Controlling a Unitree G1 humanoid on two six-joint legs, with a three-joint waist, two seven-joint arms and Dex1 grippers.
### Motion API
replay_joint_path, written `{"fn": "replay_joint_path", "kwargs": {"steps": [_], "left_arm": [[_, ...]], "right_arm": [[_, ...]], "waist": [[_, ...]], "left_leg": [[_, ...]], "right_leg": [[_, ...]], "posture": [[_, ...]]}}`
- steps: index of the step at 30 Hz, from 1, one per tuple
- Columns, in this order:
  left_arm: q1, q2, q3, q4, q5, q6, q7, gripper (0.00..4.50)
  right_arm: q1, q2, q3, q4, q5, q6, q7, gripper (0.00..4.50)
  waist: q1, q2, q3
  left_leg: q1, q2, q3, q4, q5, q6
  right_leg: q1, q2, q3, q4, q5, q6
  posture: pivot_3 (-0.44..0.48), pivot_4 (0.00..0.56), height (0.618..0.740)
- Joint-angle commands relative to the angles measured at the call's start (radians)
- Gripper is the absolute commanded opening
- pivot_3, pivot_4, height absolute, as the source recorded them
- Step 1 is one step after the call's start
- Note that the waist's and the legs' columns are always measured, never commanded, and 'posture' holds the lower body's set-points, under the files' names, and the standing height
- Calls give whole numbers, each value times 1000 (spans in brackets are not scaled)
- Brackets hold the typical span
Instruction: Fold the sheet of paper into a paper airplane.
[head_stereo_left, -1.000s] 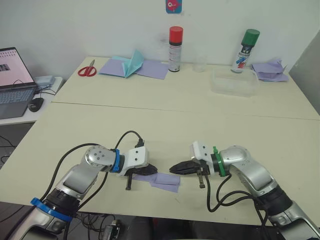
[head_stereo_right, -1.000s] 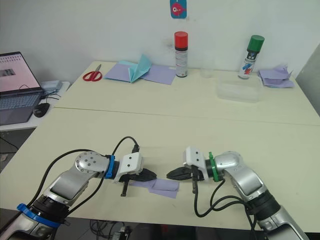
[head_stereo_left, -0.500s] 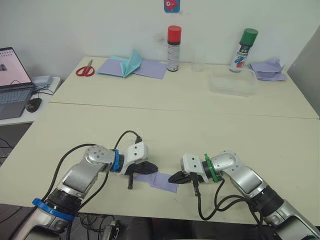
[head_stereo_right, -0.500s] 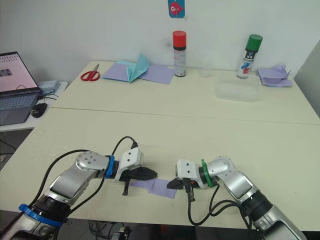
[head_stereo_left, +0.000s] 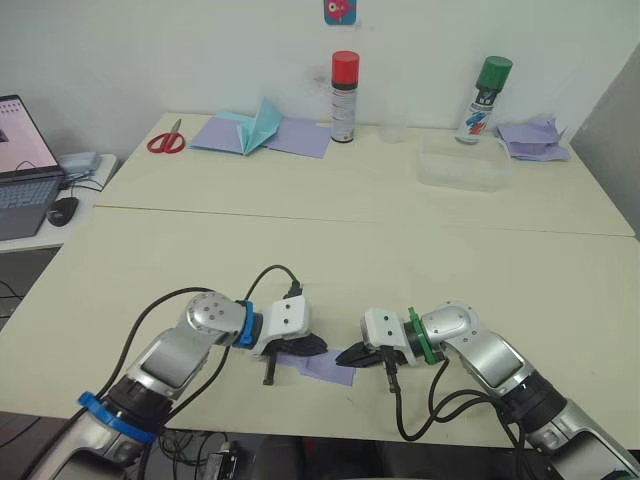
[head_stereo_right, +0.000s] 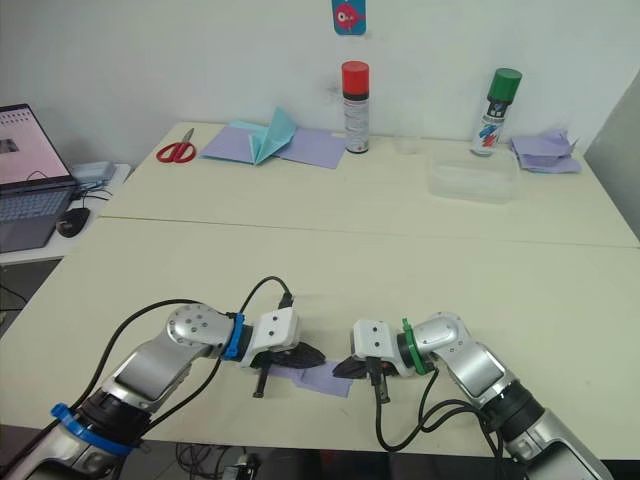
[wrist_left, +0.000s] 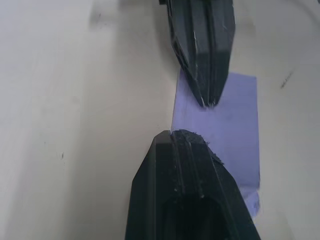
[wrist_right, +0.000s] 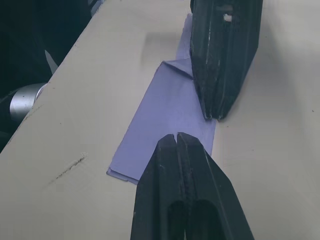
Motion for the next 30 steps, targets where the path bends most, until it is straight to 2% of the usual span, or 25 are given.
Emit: {"fn": "replay_joint_path", "kwargs": {"steps": [1, 9, 15, 18, 24, 27, 29, 30], "left_arm": [[76, 97, 35, 40, 52, 1, 0, 0], [228, 191, 157, 8, 22, -19, 12, 0], [210, 103, 269, -120, -161, 21, 25, 0], [196, 84, 263, -156, -187, 57, 21, 0], [191, 81, 148, -65, -30, 5, 41, 0], [188, 69, 122, -27, 1, -4, 51, 0], [189, 61, 116, -17, 2, -4, 52, 0], [190, 59, 116, -16, 1, -3, 52, 0]], "right_arm": [[11, -28, 9, 35, -43, 23, 2, 19], [-6, -14, 19, 51, -44, 21, 10, 19], [-11, -2, -1, 58, -18, 5, 23, 19], [-10, 5, -26, 44, 6, 2, 30, 19], [-4, 9, -96, -28, 75, 18, 26, 19], [5, -21, -150, -89, 108, 29, 34, 572], [30, -60, -179, -132, 125, 10, 53, 1379], [40, -72, -186, -145, 129, 0, 58, 1628]], "waist": [[0, 0, 0], [-1, 2, -2], [2, 2, -1], [2, -1, 0], [2, -1, 2], [4, 1, 3], [8, 1, 3], [9, 1, 3]], "left_leg": [[0, 0, 0, 0, 0, 0], [3, 1, 1, -1, 0, 0], [2, 1, 1, -1, 0, 0], [0, 1, 0, -1, 0, 0], [-1, 0, 0, -1, 0, 0], [-3, -1, 0, -1, 0, 0], [-3, -1, 0, -1, 0, 0], [-2, -1, 0, -1, 0, 0]], "right_leg": [[0, 0, 0, 0, 0, 0], [1, 0, 0, 1, -2, -2], [0, 0, -1, 1, -2, -3], [0, 0, -1, 1, -2, -3], [-2, 0, -1, 1, -1, -4], [-3, -1, -1, 1, -1, -4], [-3, -1, -1, 0, -1, -4], [-2, -1, -1, 0, -1, -4]], "posture": [[0, 150, 740], [0, 150, 740], [0, 150, 740], [0, 150, 740], [0, 150, 740], [0, 150, 740], [0, 150, 740], [0, 150, 740]]}}
